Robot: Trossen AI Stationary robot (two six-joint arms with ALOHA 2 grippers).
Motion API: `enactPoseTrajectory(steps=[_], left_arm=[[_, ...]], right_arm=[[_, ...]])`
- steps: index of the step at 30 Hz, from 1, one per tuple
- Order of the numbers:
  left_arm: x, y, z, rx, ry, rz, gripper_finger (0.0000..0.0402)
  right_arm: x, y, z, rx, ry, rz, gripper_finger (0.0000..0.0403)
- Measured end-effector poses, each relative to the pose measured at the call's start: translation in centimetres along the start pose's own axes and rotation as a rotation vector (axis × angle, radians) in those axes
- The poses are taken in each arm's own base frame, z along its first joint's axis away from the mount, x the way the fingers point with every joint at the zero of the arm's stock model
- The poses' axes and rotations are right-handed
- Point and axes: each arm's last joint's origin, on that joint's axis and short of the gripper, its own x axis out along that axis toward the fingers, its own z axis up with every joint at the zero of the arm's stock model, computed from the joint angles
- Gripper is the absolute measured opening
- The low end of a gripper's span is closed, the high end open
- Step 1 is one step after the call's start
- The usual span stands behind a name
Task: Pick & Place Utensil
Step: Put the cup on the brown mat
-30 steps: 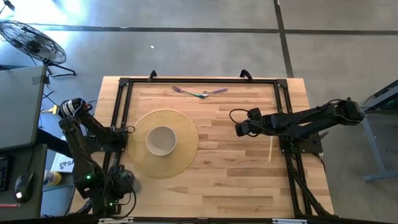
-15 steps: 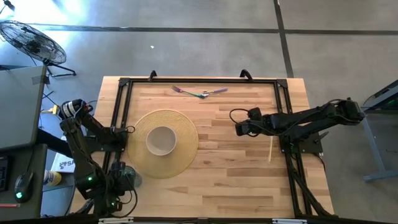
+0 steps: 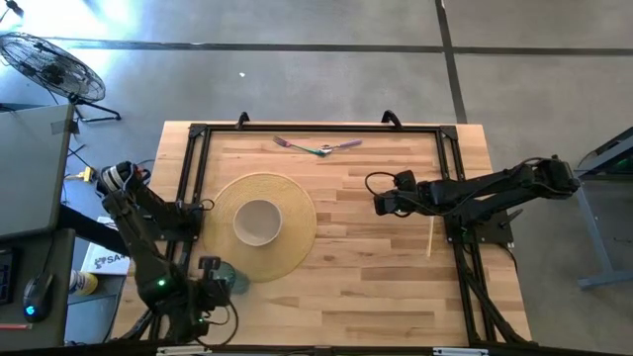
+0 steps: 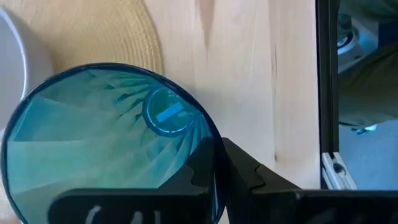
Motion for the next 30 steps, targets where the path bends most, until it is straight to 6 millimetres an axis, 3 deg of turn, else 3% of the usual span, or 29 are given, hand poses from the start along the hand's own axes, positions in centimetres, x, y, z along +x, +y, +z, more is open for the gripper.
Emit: enactPoseTrajectory(steps=[11,30], left_arm=[[0.2,0.2,1.4,0.03,-0.007,-0.057,0.003],[0.0,0.2,1.5,-0.022,-0.011,-0.065,0.0198]], right_arm=[[0.0,0.0,0.0,-0.024,0.0,0.003,0.0129],[0.0,0.1,0.0,-0.021,0.001,0.008,0.0129]])
